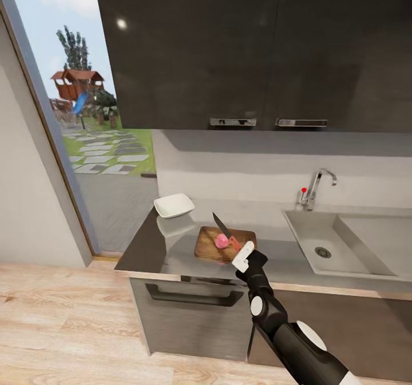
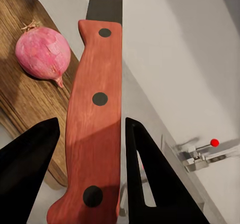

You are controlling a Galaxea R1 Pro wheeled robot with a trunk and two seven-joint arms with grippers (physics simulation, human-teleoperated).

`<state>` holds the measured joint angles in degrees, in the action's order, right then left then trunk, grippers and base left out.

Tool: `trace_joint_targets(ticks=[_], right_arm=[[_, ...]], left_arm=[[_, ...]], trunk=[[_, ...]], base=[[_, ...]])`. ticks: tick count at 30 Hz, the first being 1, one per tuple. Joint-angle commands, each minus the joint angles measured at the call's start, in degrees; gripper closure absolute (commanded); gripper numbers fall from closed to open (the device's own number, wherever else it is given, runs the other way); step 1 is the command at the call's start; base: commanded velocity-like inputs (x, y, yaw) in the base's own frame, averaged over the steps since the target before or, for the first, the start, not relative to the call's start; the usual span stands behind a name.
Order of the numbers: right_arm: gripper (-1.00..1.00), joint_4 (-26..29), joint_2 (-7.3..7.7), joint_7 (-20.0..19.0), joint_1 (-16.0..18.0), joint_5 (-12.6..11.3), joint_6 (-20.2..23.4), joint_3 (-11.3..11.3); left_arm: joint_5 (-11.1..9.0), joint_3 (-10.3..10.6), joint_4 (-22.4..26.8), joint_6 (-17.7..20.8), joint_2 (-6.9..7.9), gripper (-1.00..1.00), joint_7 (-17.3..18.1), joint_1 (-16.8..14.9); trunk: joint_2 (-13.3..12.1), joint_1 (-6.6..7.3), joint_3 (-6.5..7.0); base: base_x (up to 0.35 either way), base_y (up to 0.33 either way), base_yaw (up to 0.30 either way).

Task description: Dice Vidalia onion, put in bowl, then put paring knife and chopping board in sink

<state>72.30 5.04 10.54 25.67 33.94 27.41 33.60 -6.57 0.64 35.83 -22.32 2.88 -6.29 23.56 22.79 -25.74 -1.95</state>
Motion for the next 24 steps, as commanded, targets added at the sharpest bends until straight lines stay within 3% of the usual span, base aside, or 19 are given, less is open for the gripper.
trace_joint_targets(ticks=[1, 22, 24], right_arm=[[1.00, 0.04, 0.06, 0.18, 0.08, 0.35, 0.53, 0.23], [1.00, 0.22, 0.07, 0.18, 0.08, 0.54, 0.60, 0.15], [1.00, 0.49, 0.00, 0.10, 0.08, 0.58, 2.32, 0.02]], left_arm=[[-0.55, 0.15, 0.09, -0.09, 0.02, -1.00, -0.03, 0.01], [-0.54, 0.15, -1.55, -0.07, 0.02, -1.00, -0.03, 0.01], [-0.52, 0.15, -1.78, -0.08, 0.02, -1.00, -0.03, 0.01]], trunk=[[0.13, -0.04, -0.12], [0.13, -0.04, -0.12], [0.13, -0.04, -0.12]], base=[[0.000, 0.000, 0.000], [0.000, 0.000, 0.000], [0.000, 0.000, 0.000]])
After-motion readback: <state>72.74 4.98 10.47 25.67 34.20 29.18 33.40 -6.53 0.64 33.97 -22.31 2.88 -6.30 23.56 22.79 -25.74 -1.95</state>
